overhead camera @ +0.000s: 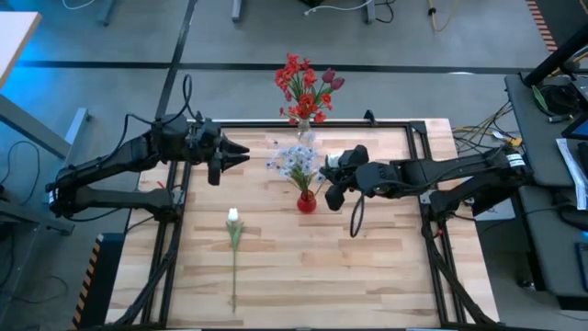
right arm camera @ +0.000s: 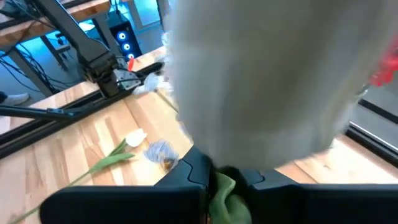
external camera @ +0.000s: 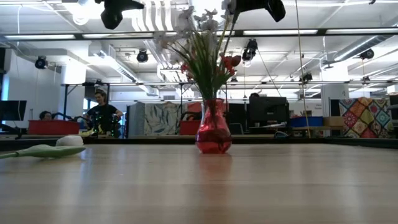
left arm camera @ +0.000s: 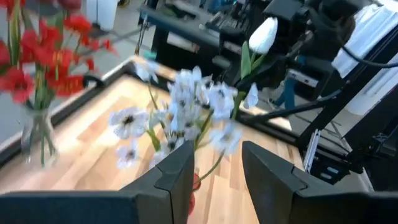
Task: Sort flowers into vase by color
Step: Put the top white tulip into the red vase
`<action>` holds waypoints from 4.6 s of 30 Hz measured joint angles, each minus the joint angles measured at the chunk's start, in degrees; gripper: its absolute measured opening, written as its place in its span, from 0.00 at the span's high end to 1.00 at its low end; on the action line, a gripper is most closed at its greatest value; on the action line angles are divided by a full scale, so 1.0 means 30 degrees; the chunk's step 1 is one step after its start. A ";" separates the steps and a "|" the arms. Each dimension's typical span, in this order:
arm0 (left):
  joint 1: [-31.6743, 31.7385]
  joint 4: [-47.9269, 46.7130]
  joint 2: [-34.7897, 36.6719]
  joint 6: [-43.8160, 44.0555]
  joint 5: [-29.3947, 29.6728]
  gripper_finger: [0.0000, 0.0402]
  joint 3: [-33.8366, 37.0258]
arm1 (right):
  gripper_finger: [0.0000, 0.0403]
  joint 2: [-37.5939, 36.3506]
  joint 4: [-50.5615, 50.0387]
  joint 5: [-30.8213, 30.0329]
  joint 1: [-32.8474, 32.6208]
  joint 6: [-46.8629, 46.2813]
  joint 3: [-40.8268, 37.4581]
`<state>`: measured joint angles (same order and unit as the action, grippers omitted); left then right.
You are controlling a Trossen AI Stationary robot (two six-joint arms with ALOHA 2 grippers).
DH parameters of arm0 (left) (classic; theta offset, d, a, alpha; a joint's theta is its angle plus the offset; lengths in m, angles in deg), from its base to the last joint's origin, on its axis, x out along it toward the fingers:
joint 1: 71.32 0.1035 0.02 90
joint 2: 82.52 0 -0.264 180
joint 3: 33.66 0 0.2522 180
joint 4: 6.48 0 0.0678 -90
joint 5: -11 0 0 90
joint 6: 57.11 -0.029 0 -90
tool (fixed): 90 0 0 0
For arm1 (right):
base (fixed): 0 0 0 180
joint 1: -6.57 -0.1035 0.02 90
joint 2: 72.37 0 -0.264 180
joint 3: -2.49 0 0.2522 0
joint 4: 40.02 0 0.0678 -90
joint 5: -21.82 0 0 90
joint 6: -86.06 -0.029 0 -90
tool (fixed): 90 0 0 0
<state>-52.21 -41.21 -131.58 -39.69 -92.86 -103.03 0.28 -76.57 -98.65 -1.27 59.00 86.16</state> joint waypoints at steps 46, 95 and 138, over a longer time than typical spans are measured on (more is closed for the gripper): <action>-0.0026 -0.0927 0.0013 0.0230 0.0287 0.70 0.0000 | 0.87 0.5305 -0.1718 0.2611 0.1742 0.1193 0.6964; -0.0073 -0.1053 0.0348 -0.0068 0.0811 0.70 0.0000 | 0.97 0.8913 -0.7131 0.4025 0.3126 0.3237 1.5052; -1.3408 -0.1842 0.3777 0.3905 0.8302 1.00 0.2750 | 0.97 0.8935 -0.4793 0.5308 0.3162 0.3517 1.3158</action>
<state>-92.43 -46.73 -120.24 -27.98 -67.96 -94.78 27.09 -90.94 -82.72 8.22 69.55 125.64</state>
